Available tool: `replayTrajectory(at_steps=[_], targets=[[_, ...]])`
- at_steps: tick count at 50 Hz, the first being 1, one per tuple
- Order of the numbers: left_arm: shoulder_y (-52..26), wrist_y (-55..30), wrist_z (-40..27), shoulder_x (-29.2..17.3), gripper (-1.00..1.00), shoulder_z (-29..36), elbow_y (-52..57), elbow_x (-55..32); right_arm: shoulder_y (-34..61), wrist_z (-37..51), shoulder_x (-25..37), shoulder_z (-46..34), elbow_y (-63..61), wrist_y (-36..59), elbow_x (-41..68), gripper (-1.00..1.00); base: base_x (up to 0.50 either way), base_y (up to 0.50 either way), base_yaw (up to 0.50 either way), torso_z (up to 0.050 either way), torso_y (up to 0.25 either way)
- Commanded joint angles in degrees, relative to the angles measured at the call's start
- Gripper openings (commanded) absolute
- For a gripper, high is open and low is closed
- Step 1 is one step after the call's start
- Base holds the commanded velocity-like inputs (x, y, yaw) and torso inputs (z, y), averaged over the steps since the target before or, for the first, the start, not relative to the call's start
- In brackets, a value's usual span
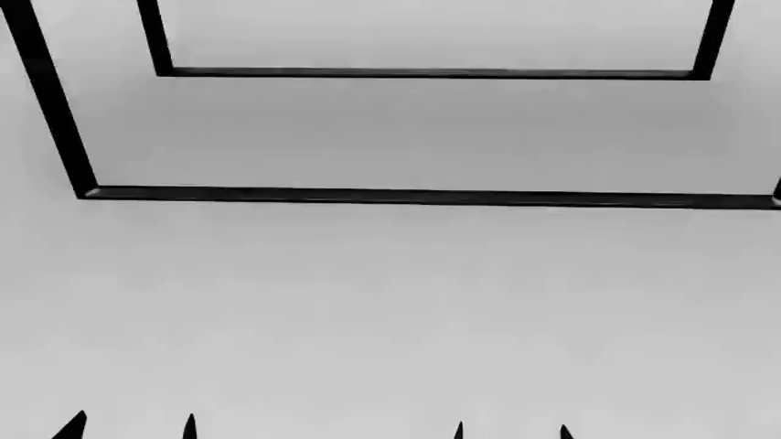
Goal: Pick up the book and place it in the front compartment of the caddy.
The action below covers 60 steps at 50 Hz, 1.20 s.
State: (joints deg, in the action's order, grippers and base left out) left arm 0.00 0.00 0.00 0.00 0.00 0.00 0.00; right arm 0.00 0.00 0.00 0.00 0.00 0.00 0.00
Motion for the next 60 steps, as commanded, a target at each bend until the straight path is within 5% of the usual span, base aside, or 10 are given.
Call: replayTrajectory(at_steps=[1,19,60], targets=[[0.00,0.00,-0.64,-0.57,1.00,0.64,0.00,-0.56,0.00,0.72,0.54,0.00,0.00,0.00,0.54,1.00,0.00,0.00,0.00,0.000,0.000],[-0.11,-0.39,-3.46,-3.32,1.00,3.86,0.14,-3.29,-0.11,3.53,3.45,-3.62,-2.66,1.22,3.65,1.00,0.00,0.00,0.00,0.000,0.000],[-1.97,31.93,-13.16,-2.14,1.00,3.65,-12.09,-6.72,3.47,6.90,8.73,-6.34,-59.99,46.19,-2.80,1.00,0.00,0.00,0.00,0.000,0.000]])
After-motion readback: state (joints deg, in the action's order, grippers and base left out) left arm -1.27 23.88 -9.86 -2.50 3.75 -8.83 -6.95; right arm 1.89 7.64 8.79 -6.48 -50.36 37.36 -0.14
